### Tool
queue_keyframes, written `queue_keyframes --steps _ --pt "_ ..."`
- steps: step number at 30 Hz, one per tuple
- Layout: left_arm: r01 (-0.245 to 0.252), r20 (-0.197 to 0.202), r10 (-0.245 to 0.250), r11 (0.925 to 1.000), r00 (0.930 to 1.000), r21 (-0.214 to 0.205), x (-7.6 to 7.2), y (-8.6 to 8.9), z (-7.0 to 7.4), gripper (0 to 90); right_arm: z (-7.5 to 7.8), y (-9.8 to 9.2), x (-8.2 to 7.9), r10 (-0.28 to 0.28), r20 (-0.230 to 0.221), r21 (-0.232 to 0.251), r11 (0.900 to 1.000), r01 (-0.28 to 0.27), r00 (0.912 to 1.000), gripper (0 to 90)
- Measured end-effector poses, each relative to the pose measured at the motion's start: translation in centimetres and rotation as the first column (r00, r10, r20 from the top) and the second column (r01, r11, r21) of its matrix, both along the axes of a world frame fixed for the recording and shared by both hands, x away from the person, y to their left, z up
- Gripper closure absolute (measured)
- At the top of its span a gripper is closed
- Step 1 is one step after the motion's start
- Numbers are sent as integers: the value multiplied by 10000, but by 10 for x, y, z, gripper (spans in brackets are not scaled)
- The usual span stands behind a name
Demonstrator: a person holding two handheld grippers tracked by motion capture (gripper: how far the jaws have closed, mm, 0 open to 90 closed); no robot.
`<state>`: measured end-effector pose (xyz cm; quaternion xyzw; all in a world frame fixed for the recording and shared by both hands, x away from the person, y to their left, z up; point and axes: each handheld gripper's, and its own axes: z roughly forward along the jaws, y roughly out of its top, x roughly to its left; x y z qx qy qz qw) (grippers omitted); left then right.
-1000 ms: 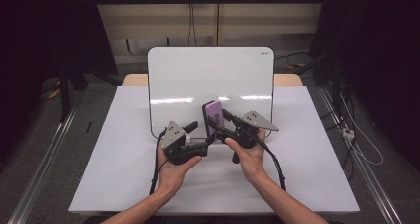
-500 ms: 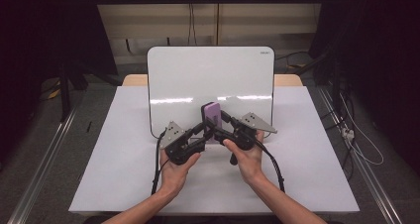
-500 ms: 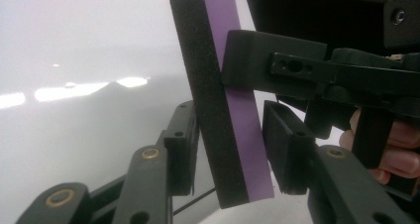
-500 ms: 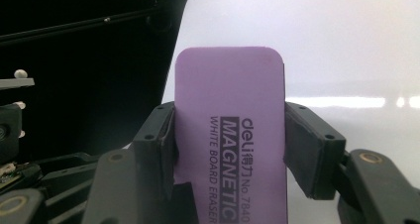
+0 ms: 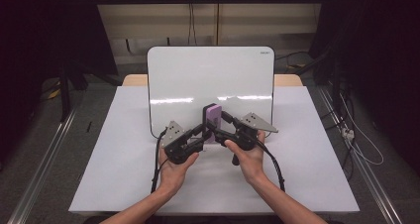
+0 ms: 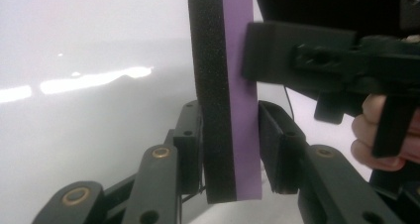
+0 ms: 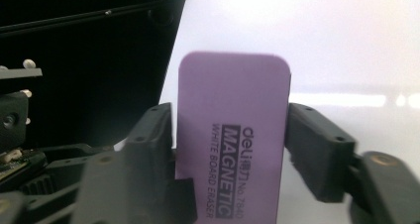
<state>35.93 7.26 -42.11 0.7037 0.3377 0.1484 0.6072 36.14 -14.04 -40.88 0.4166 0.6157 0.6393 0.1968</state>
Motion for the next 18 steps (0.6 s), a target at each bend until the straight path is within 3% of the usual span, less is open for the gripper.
queue_keyframes --steps 10,18 --pt "-124 -118 125 9998 9999 157 -1 10 5 645 4 -10 -1 -68 109 -495 9987 73 9999 179" --pt "-199 -82 204 9985 9998 504 0 18 13 646 1 -29 -9 -315 139 -1438 9891 331 9994 127"
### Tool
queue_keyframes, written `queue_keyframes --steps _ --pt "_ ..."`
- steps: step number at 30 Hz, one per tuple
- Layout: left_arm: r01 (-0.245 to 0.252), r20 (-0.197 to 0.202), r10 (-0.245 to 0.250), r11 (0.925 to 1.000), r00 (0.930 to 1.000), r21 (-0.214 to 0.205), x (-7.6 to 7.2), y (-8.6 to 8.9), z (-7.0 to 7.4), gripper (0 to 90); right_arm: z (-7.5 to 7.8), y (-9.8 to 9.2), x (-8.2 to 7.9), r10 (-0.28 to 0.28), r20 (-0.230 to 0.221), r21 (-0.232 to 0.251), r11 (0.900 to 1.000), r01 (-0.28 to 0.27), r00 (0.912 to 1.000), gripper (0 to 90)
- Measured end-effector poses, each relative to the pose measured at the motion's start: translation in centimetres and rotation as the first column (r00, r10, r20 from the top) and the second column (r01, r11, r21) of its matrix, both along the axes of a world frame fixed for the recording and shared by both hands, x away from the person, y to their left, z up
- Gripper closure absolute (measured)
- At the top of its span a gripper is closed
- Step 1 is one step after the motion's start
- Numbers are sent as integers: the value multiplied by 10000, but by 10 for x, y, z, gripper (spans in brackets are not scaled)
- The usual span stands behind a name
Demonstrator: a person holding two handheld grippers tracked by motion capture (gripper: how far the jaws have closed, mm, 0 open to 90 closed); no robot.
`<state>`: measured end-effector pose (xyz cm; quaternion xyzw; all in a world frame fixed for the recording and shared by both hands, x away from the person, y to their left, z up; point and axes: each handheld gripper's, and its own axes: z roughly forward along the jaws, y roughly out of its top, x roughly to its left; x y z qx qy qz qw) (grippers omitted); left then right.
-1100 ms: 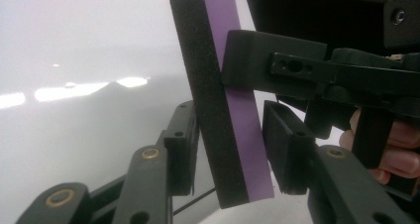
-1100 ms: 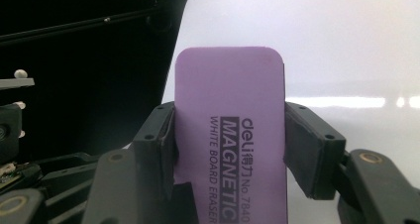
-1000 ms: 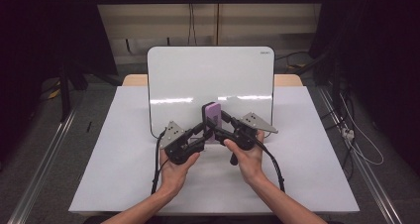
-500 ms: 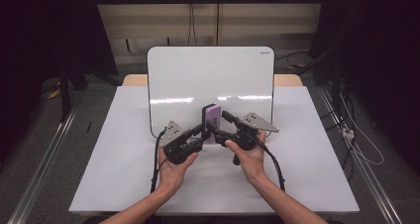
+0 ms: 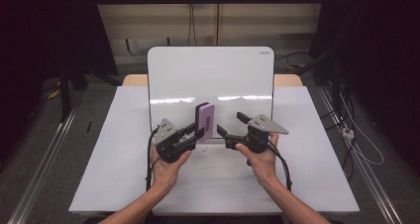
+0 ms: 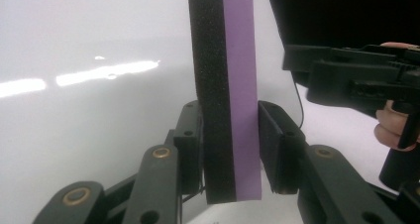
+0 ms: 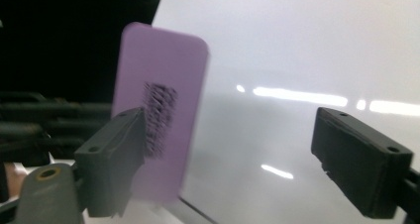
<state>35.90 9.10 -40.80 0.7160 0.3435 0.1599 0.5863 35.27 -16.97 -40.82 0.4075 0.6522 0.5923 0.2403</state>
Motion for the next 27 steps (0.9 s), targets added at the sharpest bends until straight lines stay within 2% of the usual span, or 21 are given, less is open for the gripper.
queue_keyframes --steps 3,7,10,13,17,19,21,27 --pt "32 9 -32 9999 10000 131 0 4 3 646 -4 -9 -5 -205 45 -416 9989 207 9998 118" --pt "30 -83 -29 9999 10000 115 0 6 6 647 -9 -21 -9 -413 -46 -576 9975 409 9991 105" --pt "-113 161 106 9990 9998 438 -1 8 8 647 -11 -29 -12 -585 -185 -673 9961 571 9981 105" --pt "-177 235 157 9959 9996 891 -3 11 9 647 -13 -35 -17 -597 -149 -1043 9929 579 9981 103" --pt "-330 177 309 9905 9994 1333 -2 18 11 647 -16 -48 -25 -757 -210 -1148 9907 728 9969 83" --pt "-423 286 384 9875 9989 1520 -2 23 12 647 -18 -55 -29 -944 -310 -1353 9868 894 9951 77" --pt "-499 268 461 9851 9986 1643 -1 28 13 648 -20 -62 -32 -1040 -394 -1289 9868 982 9938 70" --pt "-851 251 819 9782 9963 1894 -1 44 17 649 -23 -75 -42 -1336 -502 -1697 9777 1234 9898 45"
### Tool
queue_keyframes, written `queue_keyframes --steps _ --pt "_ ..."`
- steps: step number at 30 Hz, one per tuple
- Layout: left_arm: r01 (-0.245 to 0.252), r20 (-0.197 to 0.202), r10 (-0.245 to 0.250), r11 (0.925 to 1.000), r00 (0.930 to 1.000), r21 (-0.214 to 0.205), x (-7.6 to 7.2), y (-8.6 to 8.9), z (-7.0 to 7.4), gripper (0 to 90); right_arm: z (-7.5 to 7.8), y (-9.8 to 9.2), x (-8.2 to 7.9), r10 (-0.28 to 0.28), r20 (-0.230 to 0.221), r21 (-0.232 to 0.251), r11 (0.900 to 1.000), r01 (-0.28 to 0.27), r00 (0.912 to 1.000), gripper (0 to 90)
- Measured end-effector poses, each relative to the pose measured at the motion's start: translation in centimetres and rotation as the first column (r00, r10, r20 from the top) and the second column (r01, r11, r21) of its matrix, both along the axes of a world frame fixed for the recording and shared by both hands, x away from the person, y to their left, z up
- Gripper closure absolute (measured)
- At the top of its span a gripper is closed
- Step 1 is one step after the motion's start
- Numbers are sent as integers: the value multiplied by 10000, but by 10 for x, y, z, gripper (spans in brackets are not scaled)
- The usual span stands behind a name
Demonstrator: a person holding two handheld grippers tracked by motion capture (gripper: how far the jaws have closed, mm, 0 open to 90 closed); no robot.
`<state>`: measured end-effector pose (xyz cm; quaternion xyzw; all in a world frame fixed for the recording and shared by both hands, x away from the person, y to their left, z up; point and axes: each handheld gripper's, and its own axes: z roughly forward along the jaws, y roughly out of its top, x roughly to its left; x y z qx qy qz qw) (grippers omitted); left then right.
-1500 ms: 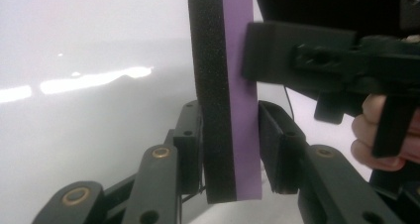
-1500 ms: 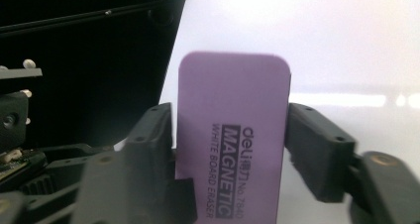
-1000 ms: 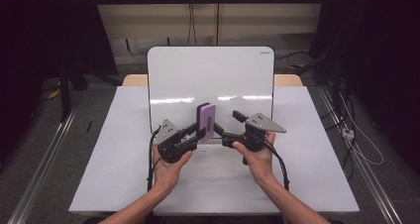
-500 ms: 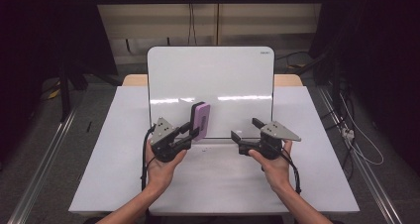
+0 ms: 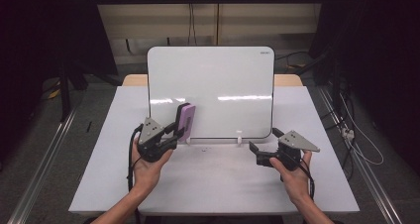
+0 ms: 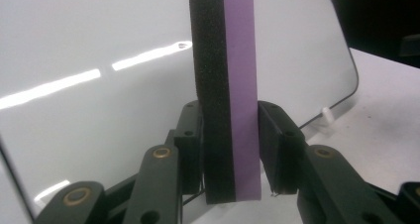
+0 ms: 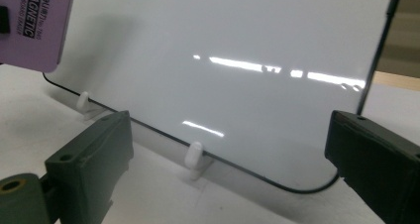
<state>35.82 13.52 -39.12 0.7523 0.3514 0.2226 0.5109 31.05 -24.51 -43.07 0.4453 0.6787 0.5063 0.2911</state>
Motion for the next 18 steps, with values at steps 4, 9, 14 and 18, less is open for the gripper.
queue_keyframes --steps 4,9,14,18 --pt "-257 37 256 9992 9997 296 1 11 2 649 -1 -7 -8 -65 -106 -160 9999 64 9999 45" --pt "-594 35 593 9961 9982 649 3 21 2 649 -5 -20 -20 -355 -225 -385 9987 347 9991 46" --pt "-830 80 827 9887 9965 1251 8 26 2 650 -9 -31 -29 -584 -363 -542 9969 563 9976 46" --pt "-1100 178 1085 9784 9939 1750 13 27 3 650 -13 -37 -32 -780 -346 -552 9956 760 9964 47"
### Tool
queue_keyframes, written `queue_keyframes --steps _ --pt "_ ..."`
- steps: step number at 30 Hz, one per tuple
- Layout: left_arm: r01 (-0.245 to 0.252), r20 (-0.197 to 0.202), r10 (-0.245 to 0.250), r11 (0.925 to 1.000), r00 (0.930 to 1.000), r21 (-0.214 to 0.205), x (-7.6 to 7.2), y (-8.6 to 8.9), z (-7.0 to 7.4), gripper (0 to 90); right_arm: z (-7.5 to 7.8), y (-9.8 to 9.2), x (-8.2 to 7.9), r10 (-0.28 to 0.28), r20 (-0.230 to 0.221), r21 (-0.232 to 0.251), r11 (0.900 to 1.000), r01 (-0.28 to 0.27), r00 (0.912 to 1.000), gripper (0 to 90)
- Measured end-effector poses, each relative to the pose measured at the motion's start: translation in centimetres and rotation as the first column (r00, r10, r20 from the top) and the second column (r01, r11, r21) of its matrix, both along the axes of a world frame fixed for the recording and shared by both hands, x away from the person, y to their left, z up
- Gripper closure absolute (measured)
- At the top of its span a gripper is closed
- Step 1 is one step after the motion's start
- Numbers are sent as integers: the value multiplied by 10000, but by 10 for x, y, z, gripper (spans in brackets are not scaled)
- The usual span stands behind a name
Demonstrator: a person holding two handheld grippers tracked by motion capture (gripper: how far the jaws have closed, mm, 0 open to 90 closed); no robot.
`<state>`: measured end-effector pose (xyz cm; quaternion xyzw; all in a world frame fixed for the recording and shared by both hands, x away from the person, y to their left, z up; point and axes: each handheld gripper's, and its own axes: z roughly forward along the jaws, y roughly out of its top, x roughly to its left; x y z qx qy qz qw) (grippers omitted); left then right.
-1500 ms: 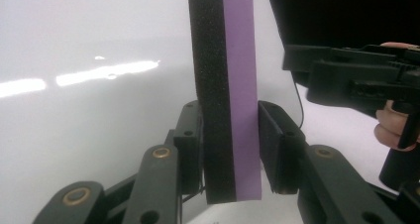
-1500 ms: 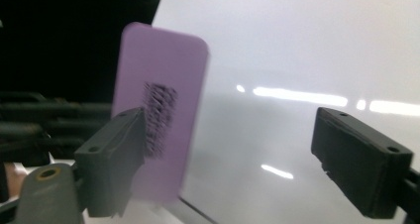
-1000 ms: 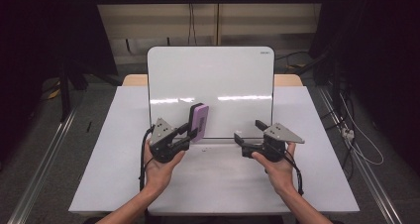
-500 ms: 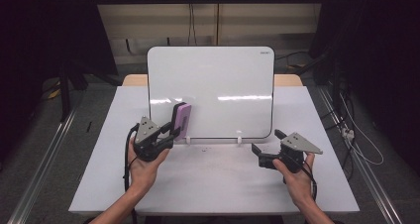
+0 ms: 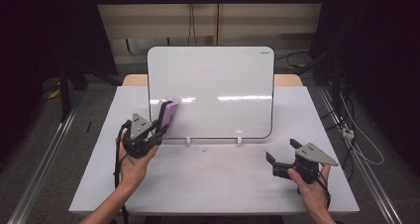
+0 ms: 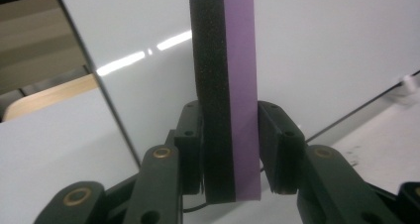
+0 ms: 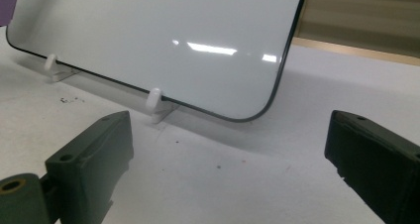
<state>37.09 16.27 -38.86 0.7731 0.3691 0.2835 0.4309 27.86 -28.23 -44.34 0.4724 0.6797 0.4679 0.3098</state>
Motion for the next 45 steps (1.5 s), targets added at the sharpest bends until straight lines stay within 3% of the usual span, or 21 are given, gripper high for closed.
queue_keyframes --steps 7,10,15,20,24,28,32,34,37,41,45 --pt "-374 35 372 9973 9993 633 6 -1 -6 650 -2 0 1 9 -75 19 10000 -9 10000 47" --pt "-500 1 503 9910 9987 1243 9 -5 -10 650 -2 1 1 39 -27 27 10000 -39 10000 47" --pt "-568 137 552 9813 9984 1837 8 -12 -12 650 -3 1 1 80 -55 22 10000 -80 10000 47" --pt "-574 139 558 9762 9983 2089 7 -20 -15 642 -3 2 1 70 -54 59 10000 -70 10000 48" --pt "-625 93 618 9806 9980 1860 8 -19 -16 632 -3 2 1 120 10 18 9999 -120 9999 48" --pt "-580 -116 601 9892 9981 1343 11 -16 -19 608 -4 1 2 112 -43 62 9999 -112 9999 48" --pt "-427 -365 467 9936 9982 1045 13 -14 -19 550 -3 0 2 97 -39 118 9999 -97 9999 48" --pt "-579 -273 604 9947 9978 845 13 -14 -19 515 -3 0 2 82 -51 119 9999 -81 10000 48" --pt "-390 -346 404 9985 9986 383 14 -14 -19 405 -3 0 2 72 -25 134 9999 -71 10000 50" --pt "-286 -360 288 9996 9989 68 14 -12 -18 204 -3 0 2 74 -22 133 9999 -73 10000 50" --pt "-202 -305 181 9974 9994 -692 12 -8 -14 88 -4 0 2 101 -34 139 9999 -100 9999 50"
